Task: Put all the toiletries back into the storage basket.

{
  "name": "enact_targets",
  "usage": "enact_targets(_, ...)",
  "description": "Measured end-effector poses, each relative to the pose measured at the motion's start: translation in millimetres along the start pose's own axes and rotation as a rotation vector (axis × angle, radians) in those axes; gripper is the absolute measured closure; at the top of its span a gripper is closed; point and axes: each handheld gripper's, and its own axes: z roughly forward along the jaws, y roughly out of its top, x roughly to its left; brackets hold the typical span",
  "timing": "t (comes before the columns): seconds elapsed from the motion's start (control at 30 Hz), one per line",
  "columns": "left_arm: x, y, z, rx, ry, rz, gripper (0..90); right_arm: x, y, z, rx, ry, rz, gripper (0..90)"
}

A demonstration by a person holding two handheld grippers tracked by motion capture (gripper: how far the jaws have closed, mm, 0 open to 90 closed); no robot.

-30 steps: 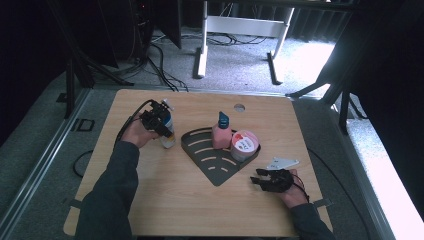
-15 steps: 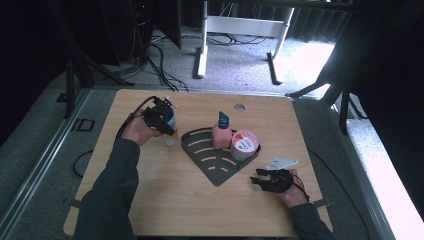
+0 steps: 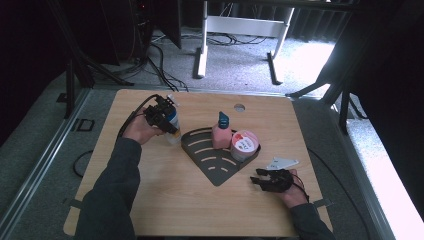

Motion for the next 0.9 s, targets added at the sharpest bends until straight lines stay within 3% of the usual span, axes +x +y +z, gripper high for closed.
enact_targets(0.9, -19.9, 23.1, 13.2, -0.004, -0.022, 0.041, 55.9, 0.0, 0.1, -0.1, 0.002, 0.000, -0.002, 55.5)
